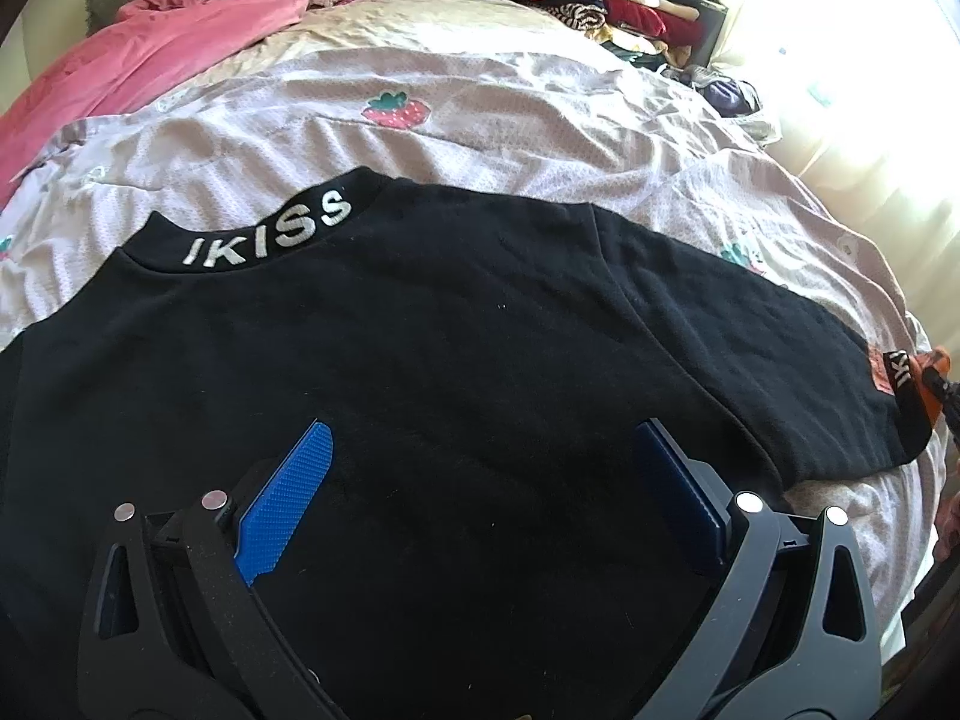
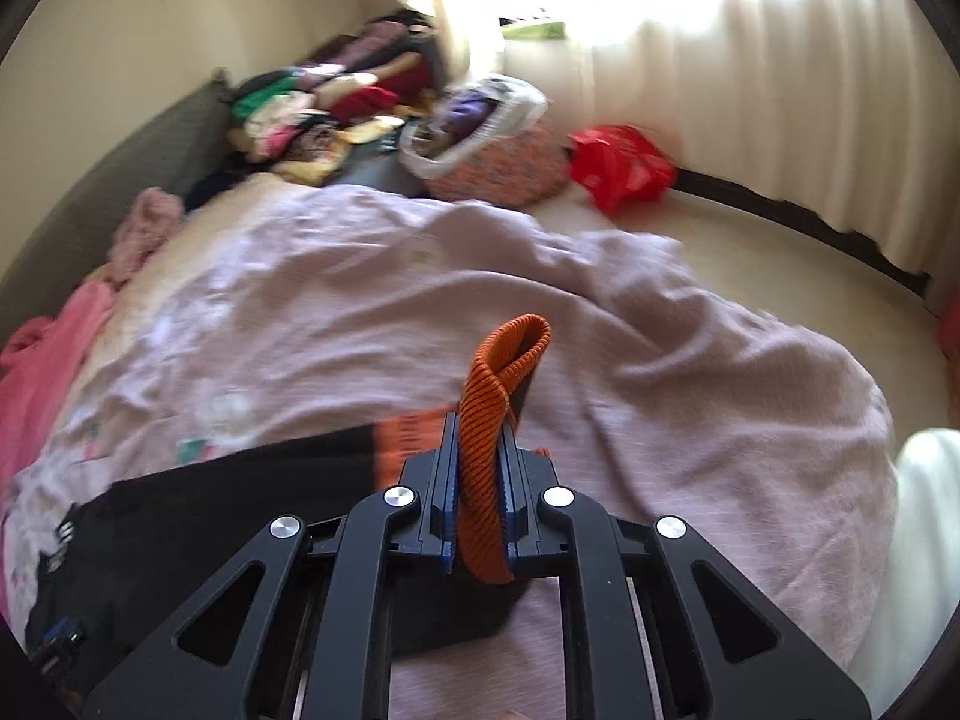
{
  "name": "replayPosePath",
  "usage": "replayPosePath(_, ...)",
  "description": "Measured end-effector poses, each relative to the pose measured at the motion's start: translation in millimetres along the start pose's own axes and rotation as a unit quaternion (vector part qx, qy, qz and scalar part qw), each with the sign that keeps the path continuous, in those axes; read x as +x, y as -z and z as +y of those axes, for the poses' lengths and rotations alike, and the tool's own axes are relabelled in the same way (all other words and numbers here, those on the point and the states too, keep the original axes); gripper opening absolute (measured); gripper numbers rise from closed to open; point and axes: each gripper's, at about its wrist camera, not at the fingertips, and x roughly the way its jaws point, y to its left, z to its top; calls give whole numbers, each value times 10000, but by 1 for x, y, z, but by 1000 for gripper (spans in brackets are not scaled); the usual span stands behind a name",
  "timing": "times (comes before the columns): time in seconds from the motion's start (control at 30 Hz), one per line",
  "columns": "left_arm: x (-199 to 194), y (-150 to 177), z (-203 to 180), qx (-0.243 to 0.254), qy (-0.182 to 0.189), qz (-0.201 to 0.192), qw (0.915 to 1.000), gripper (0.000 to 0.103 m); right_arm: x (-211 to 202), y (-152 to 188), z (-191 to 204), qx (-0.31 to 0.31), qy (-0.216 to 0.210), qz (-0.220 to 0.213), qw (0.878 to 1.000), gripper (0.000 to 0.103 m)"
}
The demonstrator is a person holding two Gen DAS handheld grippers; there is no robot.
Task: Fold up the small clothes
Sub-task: 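Close the right tool on the orange sleeve cuff, then carry the sleeve across the shirt body with the right tool and release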
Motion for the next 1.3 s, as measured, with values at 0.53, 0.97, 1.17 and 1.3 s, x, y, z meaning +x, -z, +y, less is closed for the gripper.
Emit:
replayPosePath(0.53,-46,-3,46,-420,-82,-267,9987,94,-71,7,132,-1072,-2226,-164,9689,10)
replayPosePath(0.97,-73,2,105,-825,-388,-441,9949,94,-105,36,240,-1867,-3155,133,9303,10)
replayPosePath(1.17,-78,10,138,-1155,-487,-438,9911,94,-114,58,288,-2301,-3408,243,9112,10)
replayPosePath(1.3,-80,14,157,-1341,-586,-427,9883,94,-113,78,313,-2672,-3327,266,9040,10)
